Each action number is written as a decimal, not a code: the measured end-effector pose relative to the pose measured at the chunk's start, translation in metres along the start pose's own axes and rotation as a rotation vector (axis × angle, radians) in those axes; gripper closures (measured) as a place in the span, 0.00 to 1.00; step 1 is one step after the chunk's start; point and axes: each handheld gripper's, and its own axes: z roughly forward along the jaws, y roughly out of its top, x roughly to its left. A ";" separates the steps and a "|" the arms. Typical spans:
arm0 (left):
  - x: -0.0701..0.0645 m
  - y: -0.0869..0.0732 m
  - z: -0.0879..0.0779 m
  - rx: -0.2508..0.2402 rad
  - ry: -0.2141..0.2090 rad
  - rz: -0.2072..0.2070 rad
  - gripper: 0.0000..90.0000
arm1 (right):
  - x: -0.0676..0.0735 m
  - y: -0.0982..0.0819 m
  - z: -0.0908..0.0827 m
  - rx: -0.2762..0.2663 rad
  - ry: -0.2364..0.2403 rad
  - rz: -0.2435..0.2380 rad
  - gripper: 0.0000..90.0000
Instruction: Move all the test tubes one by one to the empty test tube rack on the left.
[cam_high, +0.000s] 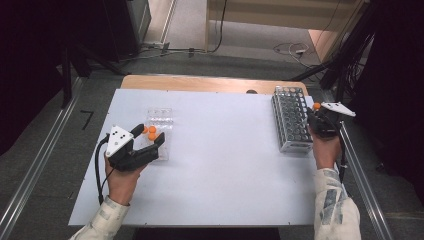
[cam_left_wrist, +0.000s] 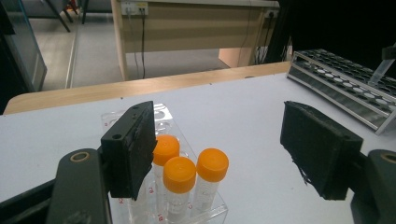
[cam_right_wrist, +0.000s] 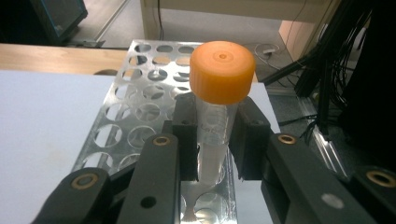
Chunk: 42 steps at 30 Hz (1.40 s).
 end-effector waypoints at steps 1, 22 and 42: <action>0.000 0.000 0.000 0.000 -0.001 0.000 0.30 | 0.000 0.002 -0.003 -0.004 0.000 0.002 0.80; -0.003 0.000 0.000 0.003 -0.005 0.003 0.30 | 0.024 0.013 -0.056 -0.086 0.143 -0.014 0.80; -0.028 -0.002 0.001 0.014 -0.106 0.027 0.30 | 0.158 -0.019 -0.094 -0.044 0.586 -0.210 0.80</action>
